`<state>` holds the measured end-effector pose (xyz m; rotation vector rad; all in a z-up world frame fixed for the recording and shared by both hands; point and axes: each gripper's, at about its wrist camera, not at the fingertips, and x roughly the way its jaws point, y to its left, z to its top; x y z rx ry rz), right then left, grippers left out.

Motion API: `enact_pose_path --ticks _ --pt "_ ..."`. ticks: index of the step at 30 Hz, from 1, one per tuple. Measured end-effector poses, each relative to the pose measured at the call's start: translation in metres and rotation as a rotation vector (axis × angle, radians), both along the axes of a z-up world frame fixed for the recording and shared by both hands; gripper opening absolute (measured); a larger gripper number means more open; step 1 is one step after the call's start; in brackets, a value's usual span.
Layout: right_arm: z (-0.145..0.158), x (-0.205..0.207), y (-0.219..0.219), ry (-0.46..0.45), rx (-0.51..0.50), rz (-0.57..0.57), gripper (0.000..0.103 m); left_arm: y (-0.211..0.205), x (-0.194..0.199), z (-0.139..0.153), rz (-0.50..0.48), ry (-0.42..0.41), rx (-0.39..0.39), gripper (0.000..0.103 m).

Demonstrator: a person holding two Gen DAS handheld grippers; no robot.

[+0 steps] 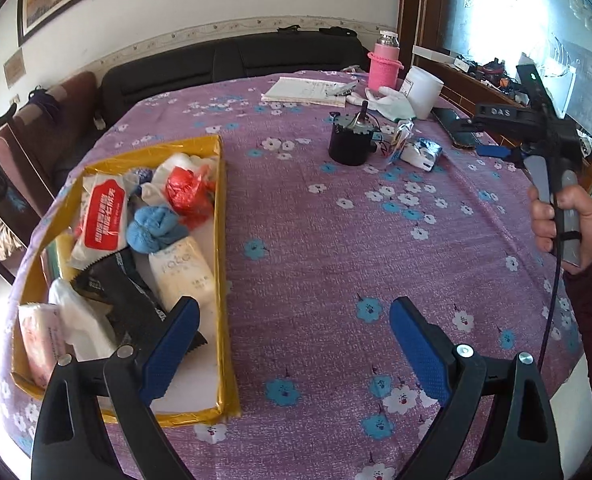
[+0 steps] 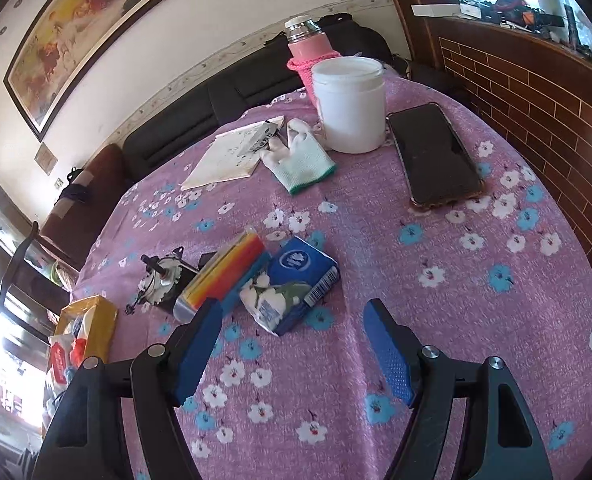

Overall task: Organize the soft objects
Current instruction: 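Move both open grippers back over the table toward the remaining packs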

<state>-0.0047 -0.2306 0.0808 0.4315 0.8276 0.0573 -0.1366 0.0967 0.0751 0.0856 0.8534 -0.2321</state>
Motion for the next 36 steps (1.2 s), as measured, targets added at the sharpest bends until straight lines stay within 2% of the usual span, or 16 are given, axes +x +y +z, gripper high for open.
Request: enact_pose_path --ticks 4,8,13,15,16,17,21,25,29,31,33,35,36 --pt "0.003 0.024 0.021 0.002 -0.054 0.010 0.077 0.003 0.001 -0.003 0.004 0.013 -0.014 0.096" --pt "0.008 0.058 0.046 -0.002 -0.178 0.011 0.080 0.007 0.003 -0.007 0.003 0.029 -0.023 0.096" --pt "-0.002 0.099 0.068 0.051 -0.279 0.029 0.079 0.008 0.003 -0.013 -0.014 0.046 -0.017 0.096" --pt "-0.010 0.110 0.075 0.089 -0.320 0.052 0.062 0.009 0.003 -0.014 -0.016 0.050 -0.022 0.096" --pt "-0.014 0.112 0.076 0.106 -0.320 0.065 0.046 0.010 0.004 -0.014 -0.015 0.052 -0.024 0.096" --pt "-0.020 0.112 0.077 0.133 -0.300 0.083 0.042 0.011 0.005 -0.015 -0.014 0.053 -0.026 0.096" --pt "-0.029 0.095 0.076 0.154 -0.252 0.137 0.038 0.014 0.007 -0.017 -0.010 0.056 -0.043 0.096" --pt "-0.032 0.062 0.085 0.161 -0.178 0.266 0.038 0.011 0.006 -0.019 -0.018 0.063 -0.054 0.096" --pt "-0.038 0.021 0.106 0.200 -0.067 0.491 0.039 0.006 0.003 -0.019 -0.032 0.058 -0.049 0.096" --pt "-0.031 0.007 0.101 0.187 -0.025 0.528 0.044 0.005 0.002 -0.017 -0.037 0.056 -0.053 0.096" --pt "-0.017 -0.003 0.081 0.120 -0.025 0.455 0.072 0.004 0.001 -0.016 -0.039 0.054 -0.056 0.096" --pt "-0.006 -0.005 0.053 0.061 -0.077 0.309 0.080 0.003 0.000 -0.015 -0.046 0.054 -0.063 0.096" --pt "-0.003 -0.005 0.040 0.047 -0.100 0.238 0.081 0.001 0.000 -0.015 -0.051 0.054 -0.070 0.096"
